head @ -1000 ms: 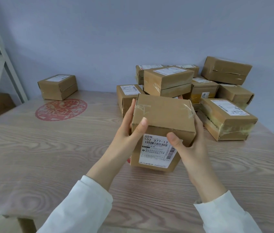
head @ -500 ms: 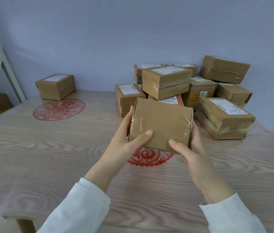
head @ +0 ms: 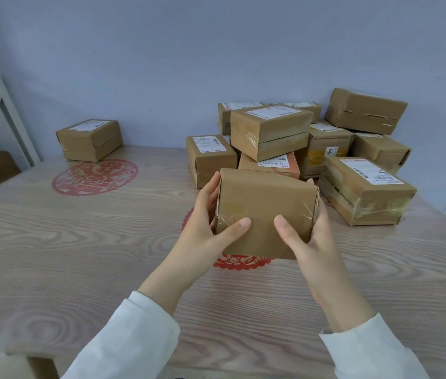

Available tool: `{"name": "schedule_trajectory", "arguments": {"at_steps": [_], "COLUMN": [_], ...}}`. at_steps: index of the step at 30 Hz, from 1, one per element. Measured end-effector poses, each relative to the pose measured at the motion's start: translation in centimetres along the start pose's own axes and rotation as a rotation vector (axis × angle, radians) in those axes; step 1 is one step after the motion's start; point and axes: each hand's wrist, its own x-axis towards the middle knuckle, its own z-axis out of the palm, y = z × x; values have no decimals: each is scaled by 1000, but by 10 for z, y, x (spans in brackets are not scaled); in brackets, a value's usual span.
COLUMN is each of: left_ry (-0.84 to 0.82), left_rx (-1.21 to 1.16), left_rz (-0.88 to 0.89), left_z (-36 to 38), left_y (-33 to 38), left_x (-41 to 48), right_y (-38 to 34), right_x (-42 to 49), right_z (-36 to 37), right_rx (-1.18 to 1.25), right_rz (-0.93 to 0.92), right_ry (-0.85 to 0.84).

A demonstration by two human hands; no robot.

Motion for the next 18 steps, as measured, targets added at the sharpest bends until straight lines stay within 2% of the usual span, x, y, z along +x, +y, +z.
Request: {"name": "schedule_trajectory", "arguments": {"at_steps": [5,9,13,18], "left_ry": [68,24,9,8], "left_rx": [-30,-24,-12,-156], "left_rz": [-7,15,44,-31], "left_z": [3,5,4,5], "left_y": [0,3,4,10], "left_x": [-2,-5,-5,-2], "right_y": [-4,-4,-2,1], "right_x": [-3,-4,-6,-8], "right_z": [3,4,5,5], "right_rx": [-34,97,89,73], "right_rz": [-60,3,-7,-40], "right_ry": [-20,43,34,43]}}
